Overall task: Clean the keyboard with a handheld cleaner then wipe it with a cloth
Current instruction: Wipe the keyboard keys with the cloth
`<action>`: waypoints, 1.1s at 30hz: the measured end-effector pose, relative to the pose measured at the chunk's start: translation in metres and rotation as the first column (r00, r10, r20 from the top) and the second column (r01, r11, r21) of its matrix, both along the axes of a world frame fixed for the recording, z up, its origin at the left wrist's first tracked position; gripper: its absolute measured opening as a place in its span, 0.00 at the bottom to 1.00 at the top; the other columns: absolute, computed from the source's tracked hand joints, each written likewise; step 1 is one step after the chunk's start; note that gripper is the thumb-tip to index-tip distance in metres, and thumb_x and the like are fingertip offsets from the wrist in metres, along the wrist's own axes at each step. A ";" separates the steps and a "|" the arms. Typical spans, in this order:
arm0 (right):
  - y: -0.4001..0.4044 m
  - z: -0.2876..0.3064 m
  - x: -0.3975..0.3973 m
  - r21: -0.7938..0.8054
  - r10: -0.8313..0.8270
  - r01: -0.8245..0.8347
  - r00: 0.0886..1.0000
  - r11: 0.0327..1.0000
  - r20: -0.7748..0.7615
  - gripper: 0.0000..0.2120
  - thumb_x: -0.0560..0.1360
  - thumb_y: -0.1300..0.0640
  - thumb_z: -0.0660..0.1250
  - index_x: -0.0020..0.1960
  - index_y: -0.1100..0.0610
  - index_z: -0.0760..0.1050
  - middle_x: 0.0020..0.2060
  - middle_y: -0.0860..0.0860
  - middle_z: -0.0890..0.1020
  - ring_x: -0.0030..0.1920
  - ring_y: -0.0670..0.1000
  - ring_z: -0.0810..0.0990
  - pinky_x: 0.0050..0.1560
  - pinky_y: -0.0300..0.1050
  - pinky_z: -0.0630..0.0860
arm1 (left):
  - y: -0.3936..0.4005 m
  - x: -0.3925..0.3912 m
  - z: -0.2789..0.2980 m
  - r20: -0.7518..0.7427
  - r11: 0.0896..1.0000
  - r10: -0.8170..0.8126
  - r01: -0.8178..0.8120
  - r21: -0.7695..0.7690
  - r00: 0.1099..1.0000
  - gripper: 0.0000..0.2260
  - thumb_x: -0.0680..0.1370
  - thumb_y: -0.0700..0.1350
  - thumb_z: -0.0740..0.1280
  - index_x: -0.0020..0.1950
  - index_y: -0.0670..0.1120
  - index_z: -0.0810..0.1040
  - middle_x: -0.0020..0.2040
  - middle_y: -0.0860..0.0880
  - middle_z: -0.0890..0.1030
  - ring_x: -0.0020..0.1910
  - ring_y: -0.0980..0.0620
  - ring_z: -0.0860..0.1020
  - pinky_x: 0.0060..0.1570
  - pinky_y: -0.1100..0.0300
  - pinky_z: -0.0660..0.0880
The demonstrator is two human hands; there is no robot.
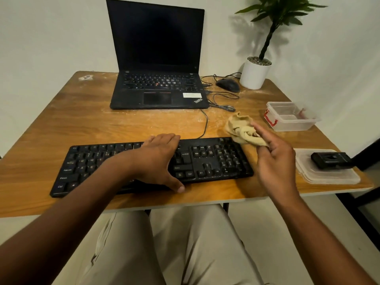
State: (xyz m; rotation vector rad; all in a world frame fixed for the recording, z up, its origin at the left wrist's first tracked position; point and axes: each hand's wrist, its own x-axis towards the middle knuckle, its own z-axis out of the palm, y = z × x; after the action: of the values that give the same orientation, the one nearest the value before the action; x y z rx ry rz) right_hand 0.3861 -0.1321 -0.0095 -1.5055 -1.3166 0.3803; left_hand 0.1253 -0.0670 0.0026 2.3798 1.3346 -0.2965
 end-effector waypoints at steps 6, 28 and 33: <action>0.052 -0.017 -0.010 -0.155 0.142 -0.087 0.909 0.984 0.391 0.28 0.77 0.76 0.59 0.73 0.56 0.74 0.73 0.52 0.73 0.75 0.48 0.68 0.74 0.31 0.59 | 0.007 0.031 -0.001 0.036 0.999 -0.037 0.036 0.021 0.999 0.60 0.68 0.68 0.75 0.83 0.48 0.40 0.84 0.49 0.44 0.82 0.47 0.43 0.78 0.51 0.41; 0.061 -0.018 -0.004 -0.327 0.345 -0.174 0.730 0.929 0.590 0.33 0.75 0.78 0.57 0.74 0.53 0.73 0.75 0.49 0.70 0.77 0.49 0.65 0.79 0.51 0.60 | 0.016 0.035 -0.003 0.011 0.997 -0.068 0.067 0.033 0.998 0.60 0.65 0.67 0.77 0.83 0.47 0.45 0.82 0.49 0.52 0.81 0.48 0.50 0.79 0.47 0.52; 0.049 -0.020 0.031 -0.377 0.329 -0.113 0.746 0.919 0.578 0.31 0.77 0.74 0.61 0.74 0.50 0.72 0.75 0.45 0.69 0.78 0.50 0.63 0.79 0.51 0.59 | 0.015 0.035 -0.003 0.008 0.996 -0.075 0.075 0.039 0.997 0.60 0.65 0.68 0.77 0.83 0.47 0.45 0.82 0.49 0.52 0.81 0.48 0.51 0.79 0.48 0.52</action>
State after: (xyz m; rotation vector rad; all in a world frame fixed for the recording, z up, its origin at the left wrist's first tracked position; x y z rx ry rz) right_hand 0.4172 -0.0829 -0.0294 -1.8419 -2.0718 0.2462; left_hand 0.1600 -0.0520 0.0000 2.4638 1.2594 -0.2824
